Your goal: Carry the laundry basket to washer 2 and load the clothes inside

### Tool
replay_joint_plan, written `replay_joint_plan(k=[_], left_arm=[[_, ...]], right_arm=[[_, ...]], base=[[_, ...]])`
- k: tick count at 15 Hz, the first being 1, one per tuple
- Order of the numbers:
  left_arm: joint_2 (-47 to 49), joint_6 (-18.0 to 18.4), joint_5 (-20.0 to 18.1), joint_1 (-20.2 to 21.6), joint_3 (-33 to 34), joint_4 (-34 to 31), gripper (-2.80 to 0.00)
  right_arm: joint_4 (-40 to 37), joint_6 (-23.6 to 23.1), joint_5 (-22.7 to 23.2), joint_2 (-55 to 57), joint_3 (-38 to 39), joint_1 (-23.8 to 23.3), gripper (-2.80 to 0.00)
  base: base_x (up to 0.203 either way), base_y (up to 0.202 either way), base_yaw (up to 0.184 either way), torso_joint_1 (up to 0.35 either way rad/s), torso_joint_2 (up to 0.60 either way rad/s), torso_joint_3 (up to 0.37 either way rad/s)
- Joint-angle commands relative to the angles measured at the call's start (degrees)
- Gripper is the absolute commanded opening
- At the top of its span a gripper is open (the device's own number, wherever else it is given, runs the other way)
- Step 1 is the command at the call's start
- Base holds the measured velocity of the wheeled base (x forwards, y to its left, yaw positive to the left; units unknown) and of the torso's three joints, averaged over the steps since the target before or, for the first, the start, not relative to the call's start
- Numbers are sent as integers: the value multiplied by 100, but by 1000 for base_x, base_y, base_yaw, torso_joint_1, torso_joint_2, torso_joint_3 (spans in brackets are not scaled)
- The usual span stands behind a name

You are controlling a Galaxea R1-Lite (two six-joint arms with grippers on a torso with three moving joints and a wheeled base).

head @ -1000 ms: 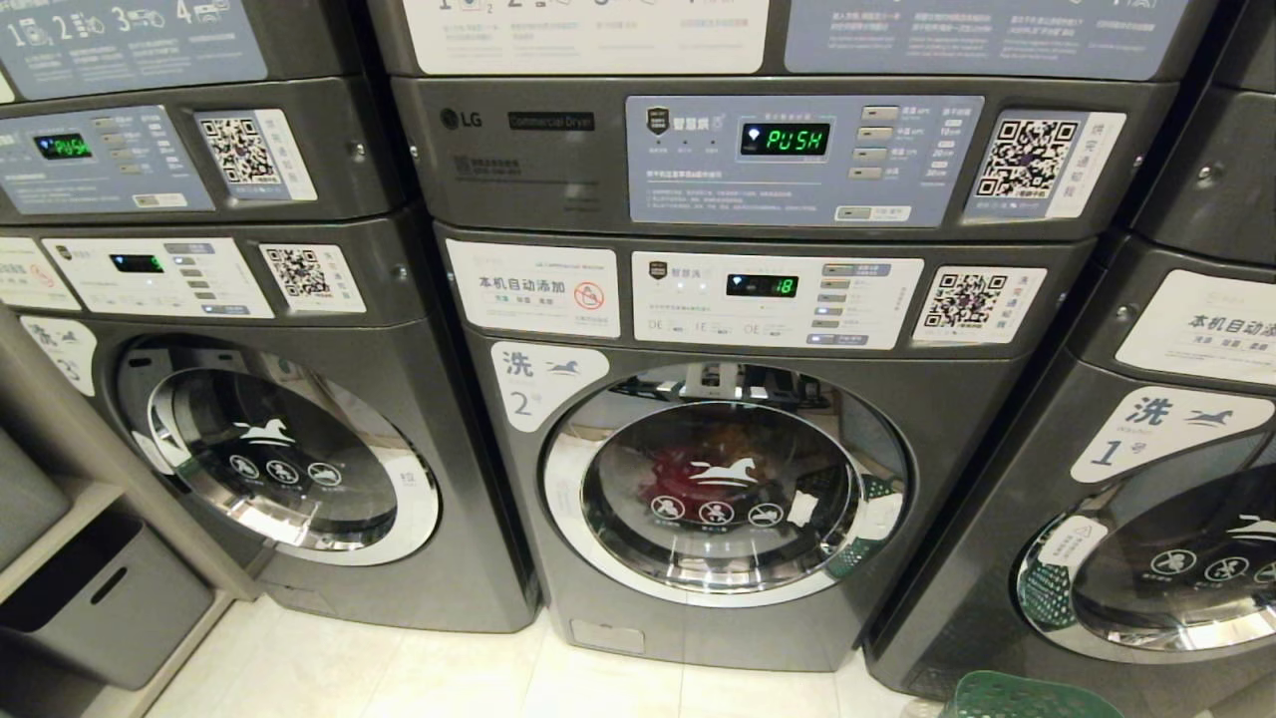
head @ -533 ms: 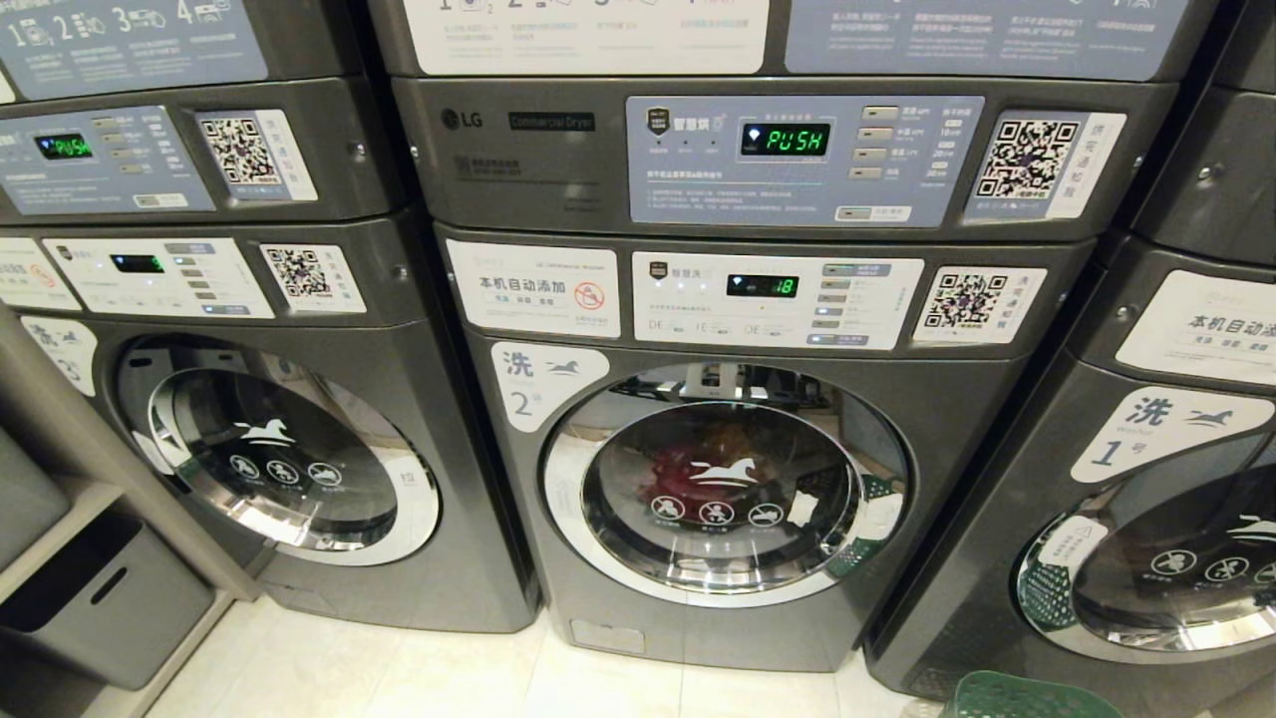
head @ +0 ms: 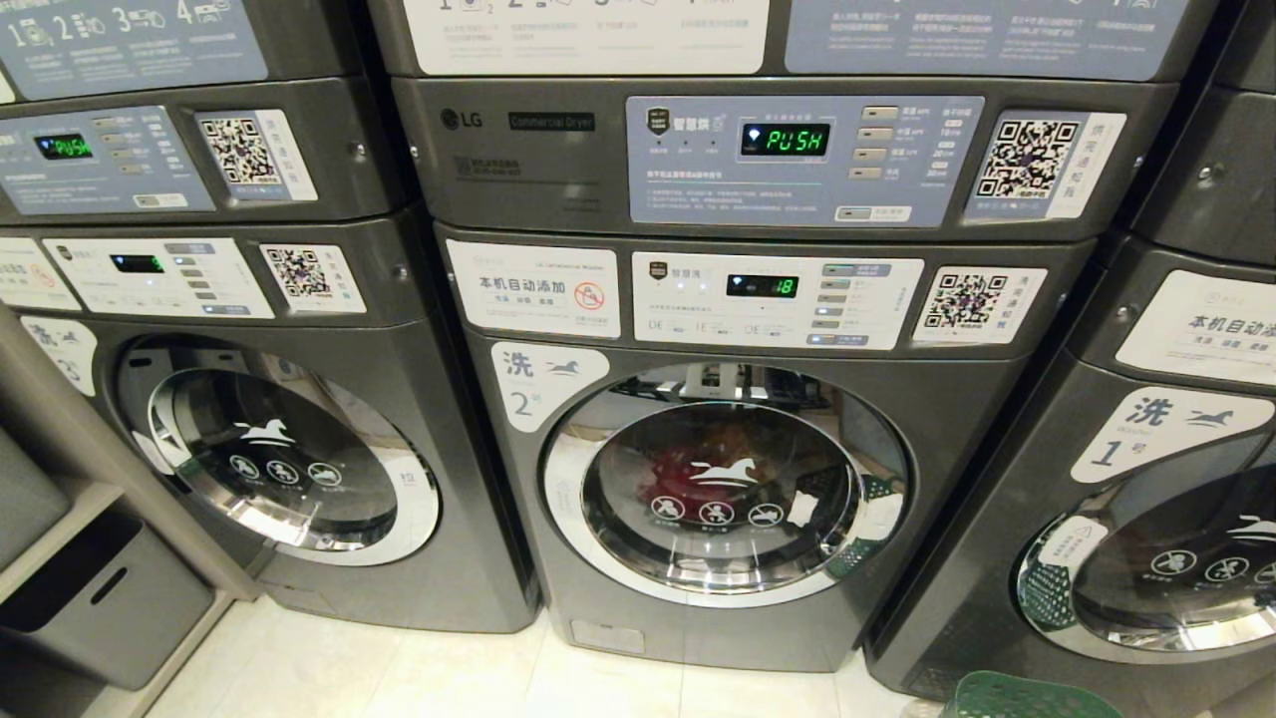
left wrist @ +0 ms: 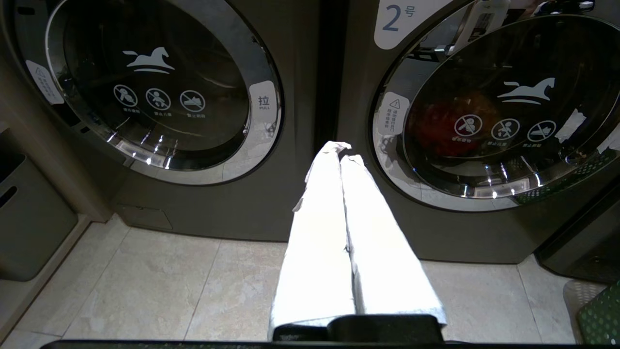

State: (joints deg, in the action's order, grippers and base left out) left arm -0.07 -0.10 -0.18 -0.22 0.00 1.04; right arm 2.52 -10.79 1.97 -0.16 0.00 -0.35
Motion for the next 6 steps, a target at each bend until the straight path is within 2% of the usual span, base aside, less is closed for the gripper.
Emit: replay_joint_plan(k=[1,6], left_arm=[[-1,1,1,-4,35,1,-280],[-1,1,1,-3,35,1,-280]], right_arm=[[3,51,-61,16,0,0,-280],[-305,486,-169,16,0,0,-280]], base=[[0,0,0,0,0,0],[0,0,0,0,0,0]])
